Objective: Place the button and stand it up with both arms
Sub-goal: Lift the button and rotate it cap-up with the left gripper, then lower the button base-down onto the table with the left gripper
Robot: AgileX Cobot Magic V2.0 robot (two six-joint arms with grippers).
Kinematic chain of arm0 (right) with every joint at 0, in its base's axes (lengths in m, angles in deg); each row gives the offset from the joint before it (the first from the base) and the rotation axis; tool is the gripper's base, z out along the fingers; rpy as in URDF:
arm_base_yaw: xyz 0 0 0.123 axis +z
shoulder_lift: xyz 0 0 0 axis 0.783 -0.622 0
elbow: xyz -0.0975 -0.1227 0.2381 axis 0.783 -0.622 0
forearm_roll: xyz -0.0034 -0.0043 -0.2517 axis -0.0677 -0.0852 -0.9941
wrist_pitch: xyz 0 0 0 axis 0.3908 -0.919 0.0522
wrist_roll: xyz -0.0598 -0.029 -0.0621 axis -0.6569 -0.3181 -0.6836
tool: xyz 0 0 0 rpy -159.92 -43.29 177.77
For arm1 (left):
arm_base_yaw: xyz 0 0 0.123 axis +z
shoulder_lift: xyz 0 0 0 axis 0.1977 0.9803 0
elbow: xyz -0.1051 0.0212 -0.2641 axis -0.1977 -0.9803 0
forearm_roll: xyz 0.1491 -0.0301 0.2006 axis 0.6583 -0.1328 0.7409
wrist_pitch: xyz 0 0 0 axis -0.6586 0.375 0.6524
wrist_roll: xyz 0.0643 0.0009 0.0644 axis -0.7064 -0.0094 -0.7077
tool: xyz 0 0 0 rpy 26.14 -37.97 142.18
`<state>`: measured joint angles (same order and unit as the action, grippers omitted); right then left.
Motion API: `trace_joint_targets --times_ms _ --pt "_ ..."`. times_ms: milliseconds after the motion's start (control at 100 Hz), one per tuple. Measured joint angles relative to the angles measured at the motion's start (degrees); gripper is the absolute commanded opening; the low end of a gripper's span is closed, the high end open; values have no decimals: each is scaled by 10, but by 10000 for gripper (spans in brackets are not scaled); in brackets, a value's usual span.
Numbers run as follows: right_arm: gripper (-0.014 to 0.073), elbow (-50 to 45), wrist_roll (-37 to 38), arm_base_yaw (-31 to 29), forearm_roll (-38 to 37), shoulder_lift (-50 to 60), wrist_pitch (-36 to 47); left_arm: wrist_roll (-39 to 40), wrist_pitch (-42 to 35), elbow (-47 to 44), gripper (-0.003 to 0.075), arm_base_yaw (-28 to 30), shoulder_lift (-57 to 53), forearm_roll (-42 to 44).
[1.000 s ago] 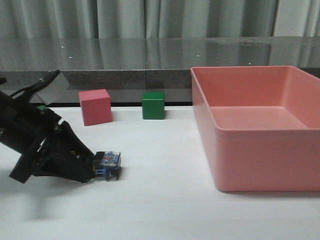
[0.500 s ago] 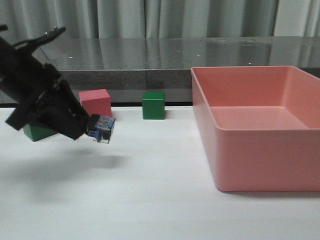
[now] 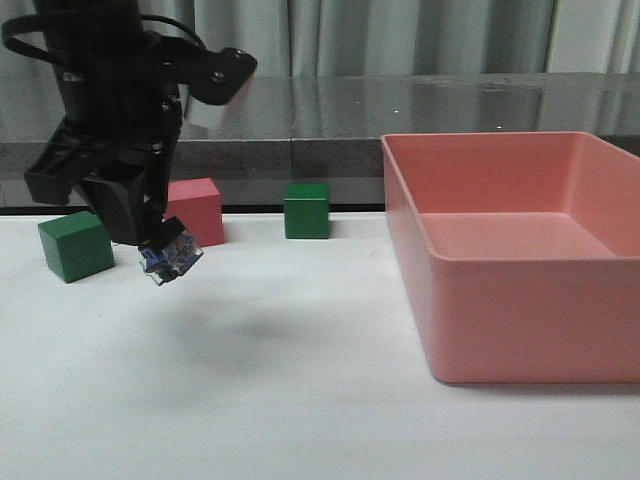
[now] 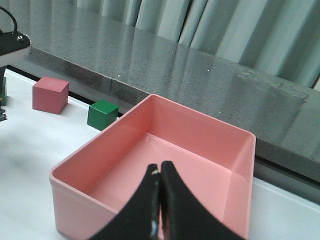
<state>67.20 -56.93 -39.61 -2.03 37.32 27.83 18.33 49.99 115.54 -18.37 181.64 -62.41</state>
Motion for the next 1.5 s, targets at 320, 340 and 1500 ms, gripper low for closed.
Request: trace_joint_targets --times_ms 320,340,1500 --pt "-113 0 0 0 0 0 0 133 37 1 -19 -79 55 205" --pt "-113 0 0 0 0 0 0 134 37 1 -19 -82 58 206" --pt "-113 0 0 0 0 0 0 197 49 4 558 -98 102 226"
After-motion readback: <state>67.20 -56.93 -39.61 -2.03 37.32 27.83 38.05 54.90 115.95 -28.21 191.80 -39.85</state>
